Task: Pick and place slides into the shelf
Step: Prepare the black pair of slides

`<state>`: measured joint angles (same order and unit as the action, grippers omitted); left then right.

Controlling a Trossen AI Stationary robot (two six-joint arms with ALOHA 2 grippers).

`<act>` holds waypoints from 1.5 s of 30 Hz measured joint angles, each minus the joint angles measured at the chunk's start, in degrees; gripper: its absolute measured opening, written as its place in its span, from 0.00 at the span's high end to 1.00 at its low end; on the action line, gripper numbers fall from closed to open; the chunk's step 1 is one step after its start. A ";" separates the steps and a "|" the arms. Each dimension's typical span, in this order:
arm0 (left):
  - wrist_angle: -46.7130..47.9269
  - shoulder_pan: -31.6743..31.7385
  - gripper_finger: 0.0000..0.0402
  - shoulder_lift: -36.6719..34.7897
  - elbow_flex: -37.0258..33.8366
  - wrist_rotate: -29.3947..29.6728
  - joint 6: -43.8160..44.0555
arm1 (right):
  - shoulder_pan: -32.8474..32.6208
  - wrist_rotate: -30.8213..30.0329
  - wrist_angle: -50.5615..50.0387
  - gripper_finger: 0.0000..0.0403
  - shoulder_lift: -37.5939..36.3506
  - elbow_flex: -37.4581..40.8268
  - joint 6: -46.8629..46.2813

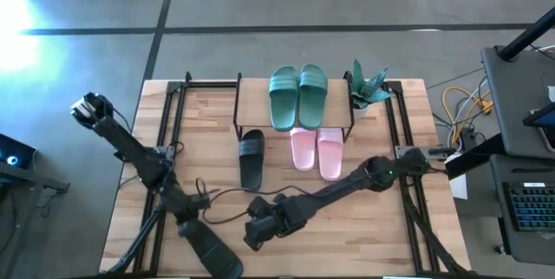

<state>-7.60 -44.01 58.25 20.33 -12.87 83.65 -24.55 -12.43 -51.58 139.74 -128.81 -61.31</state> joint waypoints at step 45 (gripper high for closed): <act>-24.73 3.43 0.98 27.14 8.12 6.78 -7.87 | -15.20 -43.32 -38.46 0.72 -5.55 -6.01 -63.58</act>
<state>-32.32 -40.57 85.38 28.45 -6.10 75.77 -39.75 -55.75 -90.04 134.19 -134.82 -124.88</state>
